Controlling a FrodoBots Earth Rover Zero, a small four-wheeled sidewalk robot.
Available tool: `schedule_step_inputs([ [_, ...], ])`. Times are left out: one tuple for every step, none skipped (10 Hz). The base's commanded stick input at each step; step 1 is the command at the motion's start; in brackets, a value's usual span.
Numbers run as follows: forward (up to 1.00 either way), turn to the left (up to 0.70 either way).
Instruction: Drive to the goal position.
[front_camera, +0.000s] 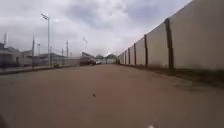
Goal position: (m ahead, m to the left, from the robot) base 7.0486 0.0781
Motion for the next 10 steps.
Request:
schedule_step_inputs([
  [1.0,0.0],
  [1.0,0.0],
  [1.0,0.0],
  [1.0,0.0],
  [1.0,0.0],
  [1.0,0.0],
  [1.0,0.0],
  [1.0,0.0],
  [1.0,0.0],
  [1.0,0.0],
])
